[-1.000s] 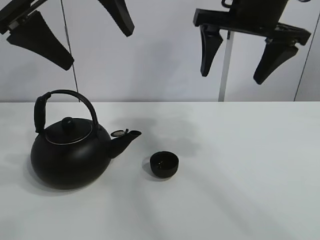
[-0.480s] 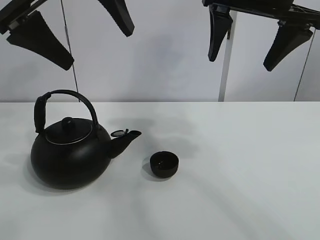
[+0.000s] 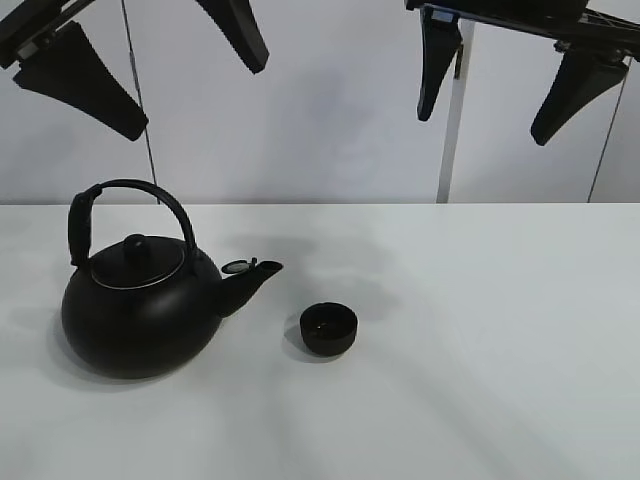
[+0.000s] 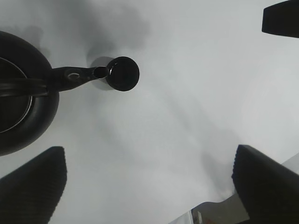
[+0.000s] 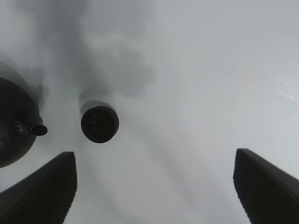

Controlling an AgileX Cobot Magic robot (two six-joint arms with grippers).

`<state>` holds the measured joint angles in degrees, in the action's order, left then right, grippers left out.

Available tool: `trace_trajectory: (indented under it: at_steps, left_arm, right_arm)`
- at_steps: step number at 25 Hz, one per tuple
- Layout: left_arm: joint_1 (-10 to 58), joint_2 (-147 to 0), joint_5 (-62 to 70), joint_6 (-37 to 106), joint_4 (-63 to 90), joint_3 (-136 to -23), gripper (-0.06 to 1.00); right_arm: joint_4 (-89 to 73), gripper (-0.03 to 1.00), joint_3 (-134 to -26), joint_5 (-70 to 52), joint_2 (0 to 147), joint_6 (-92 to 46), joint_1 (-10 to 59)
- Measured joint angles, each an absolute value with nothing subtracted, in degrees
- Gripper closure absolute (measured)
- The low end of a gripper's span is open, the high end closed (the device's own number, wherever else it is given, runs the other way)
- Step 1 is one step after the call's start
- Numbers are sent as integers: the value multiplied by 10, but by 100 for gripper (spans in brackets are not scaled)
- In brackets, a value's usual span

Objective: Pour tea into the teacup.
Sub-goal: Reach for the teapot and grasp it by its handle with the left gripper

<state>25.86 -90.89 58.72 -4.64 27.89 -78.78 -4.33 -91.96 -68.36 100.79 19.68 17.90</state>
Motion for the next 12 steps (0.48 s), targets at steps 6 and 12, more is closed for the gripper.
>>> trace_trajectory:
  at_steps: [6, 12]
  left_arm:
    - [259, -909, 587, -46, 279, -788, 25]
    - [259, -909, 587, -46, 279, -788, 25]
  right_arm:
    - [-58, 34, -920, -684, 1008, 199, 179]
    - [-69, 34, -920, -681, 1008, 199, 179]
